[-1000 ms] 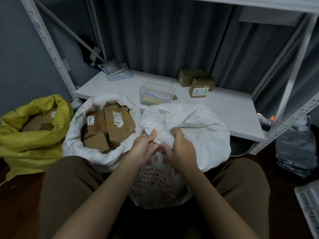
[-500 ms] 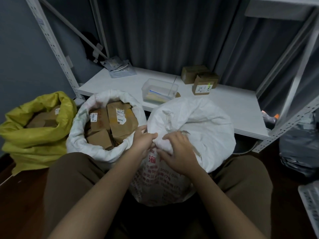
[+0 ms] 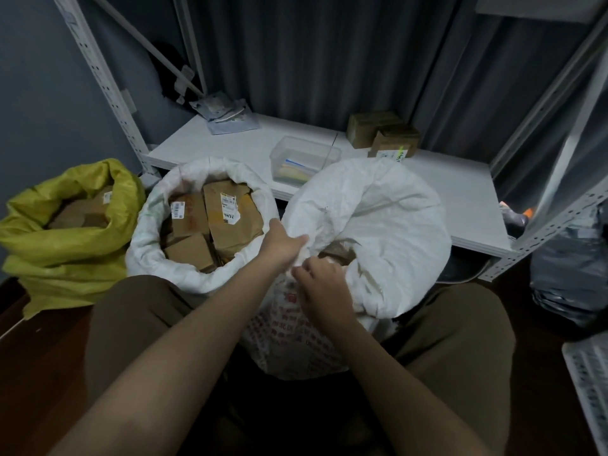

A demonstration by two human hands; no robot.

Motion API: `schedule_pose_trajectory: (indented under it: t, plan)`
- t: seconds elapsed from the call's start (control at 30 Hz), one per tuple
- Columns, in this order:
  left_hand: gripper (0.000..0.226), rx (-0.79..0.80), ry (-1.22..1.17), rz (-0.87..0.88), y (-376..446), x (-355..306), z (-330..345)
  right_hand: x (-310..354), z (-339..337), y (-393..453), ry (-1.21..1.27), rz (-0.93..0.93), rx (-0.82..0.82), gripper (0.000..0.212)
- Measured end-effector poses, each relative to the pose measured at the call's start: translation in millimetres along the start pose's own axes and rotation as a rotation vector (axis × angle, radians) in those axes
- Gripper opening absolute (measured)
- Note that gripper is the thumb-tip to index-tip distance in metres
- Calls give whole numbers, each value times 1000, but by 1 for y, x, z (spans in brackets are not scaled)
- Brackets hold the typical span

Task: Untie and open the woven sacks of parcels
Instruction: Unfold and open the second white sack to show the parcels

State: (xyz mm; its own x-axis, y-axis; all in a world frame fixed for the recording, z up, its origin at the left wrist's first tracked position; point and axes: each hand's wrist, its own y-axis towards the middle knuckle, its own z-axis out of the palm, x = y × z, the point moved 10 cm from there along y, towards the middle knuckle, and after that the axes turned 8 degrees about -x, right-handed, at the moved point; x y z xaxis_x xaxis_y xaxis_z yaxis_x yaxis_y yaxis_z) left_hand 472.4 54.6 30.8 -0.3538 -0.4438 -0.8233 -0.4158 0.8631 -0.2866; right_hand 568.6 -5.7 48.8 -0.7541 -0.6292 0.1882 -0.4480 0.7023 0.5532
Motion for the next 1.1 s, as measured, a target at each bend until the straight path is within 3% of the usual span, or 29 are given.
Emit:
schedule_pose_trajectory:
  t: [0.07,0.13,0.2,0.23,0.33,0.4,0.5,0.57,0.67,0.7,0.73,0.77,0.8,0.83,0.9,0.93,1.0,1.1]
  plan:
    - [57,-68,-71,52,4,4,-7,10,-1,1,196,-95,126,24]
    - [45,-45,-163,110,2,7,-10,1,-30,16,369,-87,62,26]
    - [41,19,-254,163,-1,4,-13,-22,-61,41,242,-55,-50,49]
    - [42,69,-297,188,-6,-1,-14,-34,-66,54,126,-44,-6,66]
    - [54,276,-322,250,-27,-17,-11,-56,-47,83,-157,-113,354,92]
    - [59,404,-333,218,-40,-22,-7,-53,-34,94,-197,-258,441,75]
    - [43,520,-369,83,-51,-25,-6,-38,-24,107,-146,-331,535,20]
    - [42,478,-235,70,-53,-26,-6,-35,-18,112,-210,-315,628,19]
    - [85,177,102,191,-46,-32,-8,-30,-18,125,-348,-304,622,15]
    - [83,35,207,318,-47,-41,-9,-31,-17,126,-386,-289,648,14]
    - [67,-120,310,481,-51,-56,-11,-31,-16,126,-399,-277,687,13]
    - [42,-177,400,563,-55,-63,-10,-33,-17,124,-375,-251,734,15]
    - [26,-190,469,678,-56,-67,-9,-37,-22,122,-311,-211,777,20]
    - [27,-72,425,633,-48,-62,-10,-41,-30,119,-234,-171,807,26]
    - [39,305,194,420,-45,-42,-2,-52,-43,111,-164,-127,788,33]
    - [42,386,150,328,-43,-35,-2,-55,-47,105,-175,-123,760,31]
    - [53,366,377,305,-46,-27,-7,-58,-39,94,-171,-90,730,19]
    - [89,-32,700,539,-60,-43,-7,-57,-14,86,40,77,835,14]
